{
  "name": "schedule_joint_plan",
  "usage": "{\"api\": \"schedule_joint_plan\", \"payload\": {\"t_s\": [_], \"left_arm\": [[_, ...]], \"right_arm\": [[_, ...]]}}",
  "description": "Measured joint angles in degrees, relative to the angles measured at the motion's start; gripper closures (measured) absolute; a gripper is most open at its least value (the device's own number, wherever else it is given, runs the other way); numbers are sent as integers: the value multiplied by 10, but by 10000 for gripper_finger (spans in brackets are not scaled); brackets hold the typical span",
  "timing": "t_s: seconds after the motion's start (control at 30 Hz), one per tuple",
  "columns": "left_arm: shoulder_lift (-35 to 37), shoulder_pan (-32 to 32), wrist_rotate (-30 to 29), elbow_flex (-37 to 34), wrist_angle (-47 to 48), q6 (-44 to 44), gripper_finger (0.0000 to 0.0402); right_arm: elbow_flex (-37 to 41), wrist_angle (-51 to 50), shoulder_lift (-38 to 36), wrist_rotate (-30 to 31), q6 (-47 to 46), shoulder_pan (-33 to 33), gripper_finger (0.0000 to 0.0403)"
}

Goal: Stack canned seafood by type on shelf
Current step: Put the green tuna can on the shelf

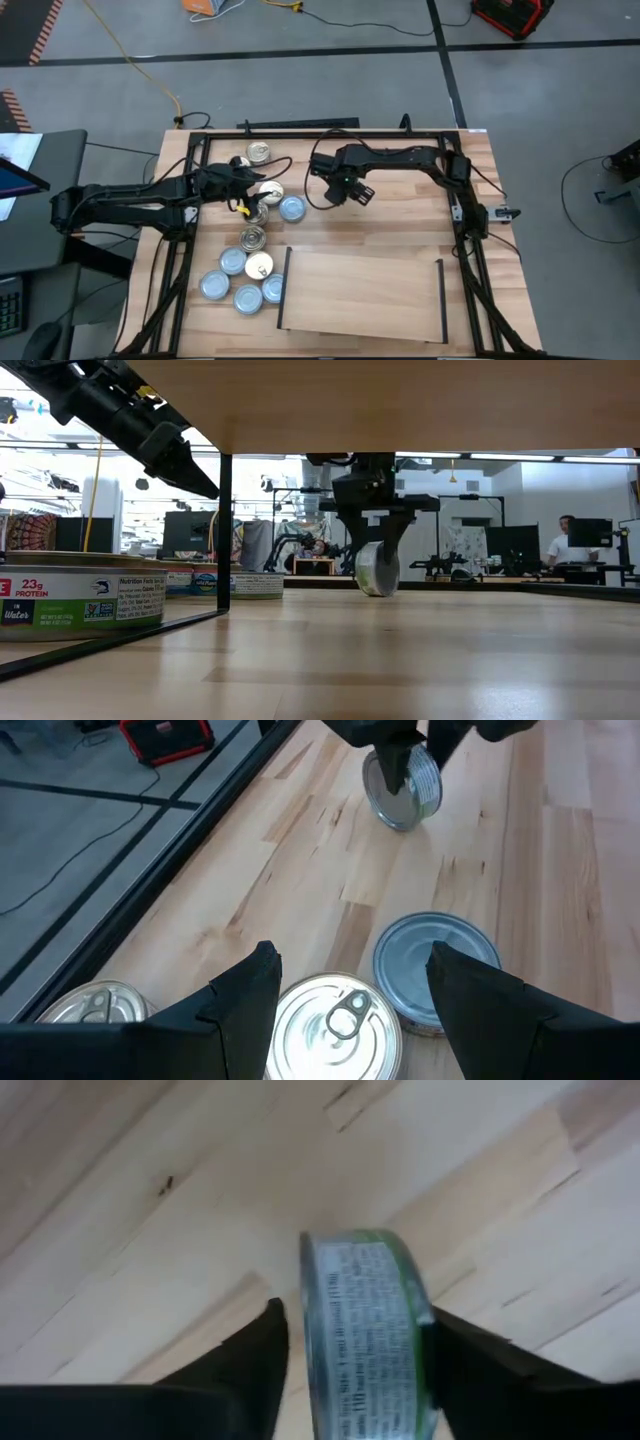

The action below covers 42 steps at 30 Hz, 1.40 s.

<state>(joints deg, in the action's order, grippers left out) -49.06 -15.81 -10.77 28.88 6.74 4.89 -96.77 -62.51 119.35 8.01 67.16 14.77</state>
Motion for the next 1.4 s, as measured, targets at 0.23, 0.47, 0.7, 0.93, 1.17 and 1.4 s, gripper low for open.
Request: {"api": "schedule_joint_plan", "payload": {"t_s": [0.23, 0.47, 0.7, 0.93, 1.17, 1.4], "left_arm": [[0, 0, -1, 0, 3, 0, 162], [0, 0, -1, 0, 1, -1, 162], [0, 0, -2, 0, -10, -2, 162], [0, 0, -2, 0, -11, -2, 162], [0, 0, -2, 0, -5, -11, 162], [1, 0, 0, 0, -6, -24, 162]], "right_arm": [[4, -23, -1, -2, -22, 10, 240], [-97, -131, -13, -7, -169, 3, 240], [-239, -232, -21, -213, -333, 16, 228], [-264, -232, -19, -575, -424, 29, 234], [-233, -156, -9, -620, -563, -27, 218], [-232, -134, -9, -621, -630, -97, 227]]}}
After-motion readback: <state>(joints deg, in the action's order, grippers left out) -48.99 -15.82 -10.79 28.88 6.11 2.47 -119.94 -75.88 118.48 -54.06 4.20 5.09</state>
